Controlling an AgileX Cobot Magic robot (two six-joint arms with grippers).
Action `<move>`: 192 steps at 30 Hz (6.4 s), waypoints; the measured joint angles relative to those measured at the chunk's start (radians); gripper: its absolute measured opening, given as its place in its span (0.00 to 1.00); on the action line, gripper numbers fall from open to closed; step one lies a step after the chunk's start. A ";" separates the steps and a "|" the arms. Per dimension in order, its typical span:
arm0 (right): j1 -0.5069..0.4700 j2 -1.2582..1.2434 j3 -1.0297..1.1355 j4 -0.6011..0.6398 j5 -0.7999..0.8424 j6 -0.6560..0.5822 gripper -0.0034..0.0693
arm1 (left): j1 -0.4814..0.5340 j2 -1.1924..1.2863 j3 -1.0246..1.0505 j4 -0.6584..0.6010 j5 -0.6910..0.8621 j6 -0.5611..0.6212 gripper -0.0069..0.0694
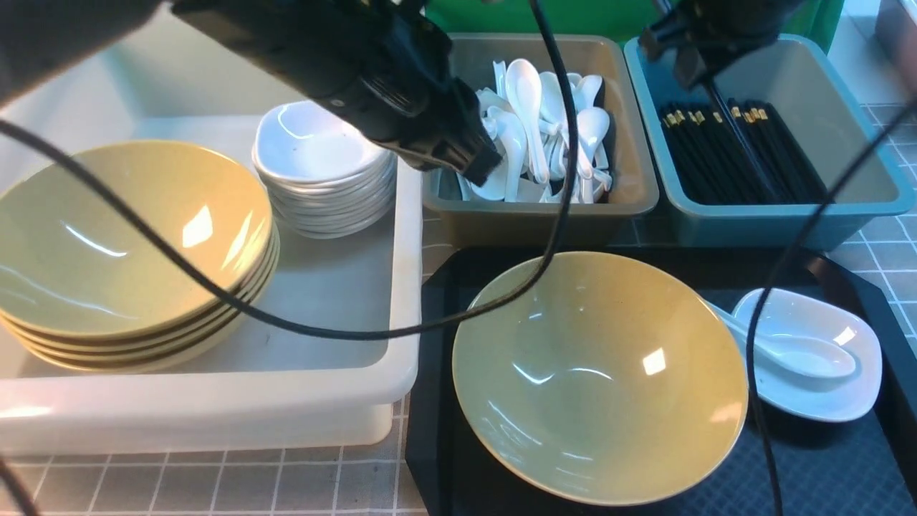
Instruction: On grey table put chopsticks spoon bowls plates into blue grey white boxes.
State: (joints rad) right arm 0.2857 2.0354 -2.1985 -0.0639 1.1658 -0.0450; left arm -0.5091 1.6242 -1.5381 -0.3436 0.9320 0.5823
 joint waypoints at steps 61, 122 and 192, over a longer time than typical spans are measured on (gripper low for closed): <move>-0.149 -0.259 1.066 0.166 -0.422 -0.791 0.52 | 0.000 -0.309 0.448 -0.251 -0.115 0.361 0.08; 0.011 -0.067 0.025 0.315 0.001 -0.378 0.74 | -0.002 0.071 0.027 0.049 0.103 0.047 0.57; 0.553 -0.485 0.349 0.164 0.001 -0.364 0.05 | 1.056 -0.156 0.332 -0.208 0.032 -0.048 0.19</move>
State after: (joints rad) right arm 0.8383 1.5507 -1.8494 0.0999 1.1665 -0.4088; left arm 0.5468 1.4681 -1.2057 -0.5517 0.9645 0.5348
